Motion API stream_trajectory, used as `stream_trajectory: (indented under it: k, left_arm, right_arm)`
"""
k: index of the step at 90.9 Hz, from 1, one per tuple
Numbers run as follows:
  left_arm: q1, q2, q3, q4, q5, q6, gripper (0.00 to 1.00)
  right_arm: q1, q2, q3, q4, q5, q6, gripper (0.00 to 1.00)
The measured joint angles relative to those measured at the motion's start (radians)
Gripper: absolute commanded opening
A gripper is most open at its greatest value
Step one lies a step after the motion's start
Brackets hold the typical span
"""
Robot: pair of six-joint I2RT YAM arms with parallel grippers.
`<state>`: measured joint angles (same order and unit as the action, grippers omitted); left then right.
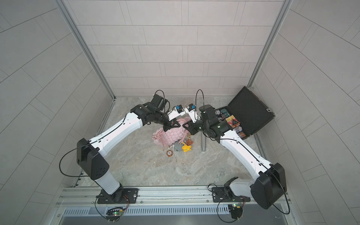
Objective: Remove the decoration from the bag
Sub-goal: Adjust the bag.
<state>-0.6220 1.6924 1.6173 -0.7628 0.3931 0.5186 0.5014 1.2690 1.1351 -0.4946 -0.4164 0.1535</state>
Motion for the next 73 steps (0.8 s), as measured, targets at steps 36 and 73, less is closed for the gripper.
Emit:
stream_trajectory:
  k: [36,73]
  left_arm:
    - [0.046,0.000,0.002,0.023,-0.002,-0.105,0.00]
    - [0.092,-0.056,0.016,0.085,0.128,-0.216,0.00]
  right_arm:
    - [-0.043,-0.139,-0.038,0.038,-0.043,-0.010,0.47]
    - [-0.128,-0.357,-0.296,0.143,-0.017,-0.083,0.43]
